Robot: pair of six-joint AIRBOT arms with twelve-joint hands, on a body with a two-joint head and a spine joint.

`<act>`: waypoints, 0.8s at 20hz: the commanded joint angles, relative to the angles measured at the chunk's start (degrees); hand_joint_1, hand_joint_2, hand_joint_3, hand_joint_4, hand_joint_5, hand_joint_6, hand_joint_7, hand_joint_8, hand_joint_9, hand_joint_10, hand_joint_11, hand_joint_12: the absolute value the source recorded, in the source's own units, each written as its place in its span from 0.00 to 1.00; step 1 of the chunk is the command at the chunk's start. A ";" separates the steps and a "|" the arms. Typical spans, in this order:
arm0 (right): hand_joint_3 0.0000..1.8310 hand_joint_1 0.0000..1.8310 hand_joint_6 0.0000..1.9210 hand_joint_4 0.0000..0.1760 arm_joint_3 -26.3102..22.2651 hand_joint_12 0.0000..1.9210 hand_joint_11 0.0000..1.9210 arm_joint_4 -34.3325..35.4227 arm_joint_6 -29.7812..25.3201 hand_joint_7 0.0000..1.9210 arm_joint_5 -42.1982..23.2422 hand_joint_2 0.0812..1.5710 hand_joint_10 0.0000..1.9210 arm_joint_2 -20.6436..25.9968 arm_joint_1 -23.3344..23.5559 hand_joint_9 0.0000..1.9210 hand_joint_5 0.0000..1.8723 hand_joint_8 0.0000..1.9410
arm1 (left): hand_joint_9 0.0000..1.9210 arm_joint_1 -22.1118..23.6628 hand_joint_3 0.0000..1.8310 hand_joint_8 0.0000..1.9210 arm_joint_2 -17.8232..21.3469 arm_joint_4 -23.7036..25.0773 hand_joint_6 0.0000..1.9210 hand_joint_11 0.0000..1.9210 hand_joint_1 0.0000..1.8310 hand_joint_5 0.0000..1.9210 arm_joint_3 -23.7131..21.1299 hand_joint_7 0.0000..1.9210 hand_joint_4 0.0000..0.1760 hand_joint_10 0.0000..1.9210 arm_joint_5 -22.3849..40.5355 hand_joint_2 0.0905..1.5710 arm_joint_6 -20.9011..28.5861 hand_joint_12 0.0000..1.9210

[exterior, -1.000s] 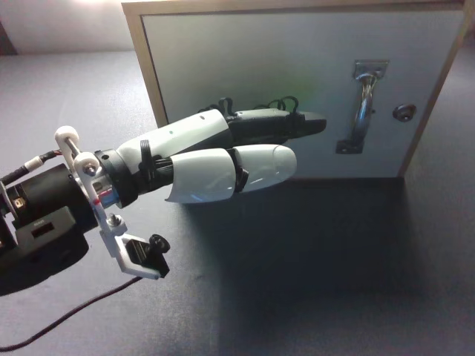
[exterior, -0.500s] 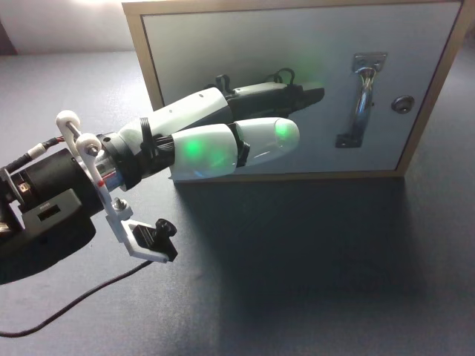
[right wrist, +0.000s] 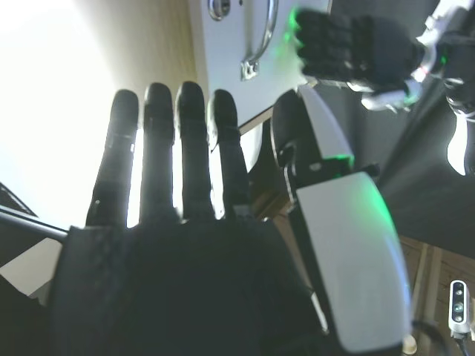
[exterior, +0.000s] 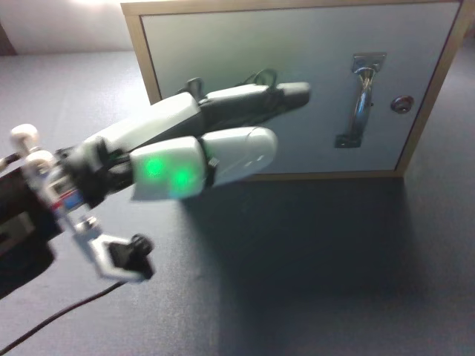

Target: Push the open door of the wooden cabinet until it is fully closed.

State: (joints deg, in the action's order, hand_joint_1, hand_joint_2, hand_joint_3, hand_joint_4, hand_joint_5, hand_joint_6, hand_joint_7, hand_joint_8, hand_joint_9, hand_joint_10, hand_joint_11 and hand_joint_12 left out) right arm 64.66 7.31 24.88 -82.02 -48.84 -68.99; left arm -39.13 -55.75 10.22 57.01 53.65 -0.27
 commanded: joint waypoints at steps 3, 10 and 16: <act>0.00 0.37 0.00 0.00 -0.13 0.21 0.01 1.62 -0.44 0.20 -7.11 0.85 0.00 0.01 0.19 0.15 0.21 0.00 | 0.13 -2.38 0.00 0.00 3.97 -0.88 0.00 0.11 0.05 0.11 -2.61 0.15 0.00 0.00 9.69 0.93 0.27 0.04; 0.00 0.39 0.00 0.00 -0.32 0.16 0.03 1.65 -0.44 0.21 -8.58 0.85 0.00 0.01 0.20 0.15 0.21 0.00 | 0.09 -12.36 0.00 0.00 11.48 -12.71 0.01 0.08 0.05 0.11 -6.77 0.12 0.12 0.00 19.89 0.88 0.27 0.04; 0.00 0.46 0.00 0.00 -0.19 0.18 0.07 2.26 -0.43 0.21 -9.00 0.86 0.00 0.01 0.20 0.17 0.22 0.00 | 0.07 -22.86 0.00 0.00 15.50 -24.04 0.00 0.02 0.11 0.12 -9.63 0.11 0.08 0.00 32.36 0.90 0.27 0.03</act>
State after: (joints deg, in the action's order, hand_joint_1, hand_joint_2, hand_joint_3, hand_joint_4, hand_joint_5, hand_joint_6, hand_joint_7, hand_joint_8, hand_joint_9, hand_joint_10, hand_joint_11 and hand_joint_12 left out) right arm 64.27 7.68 24.86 -83.61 -48.84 -68.99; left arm -63.31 -40.40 -13.67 47.18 77.45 -0.32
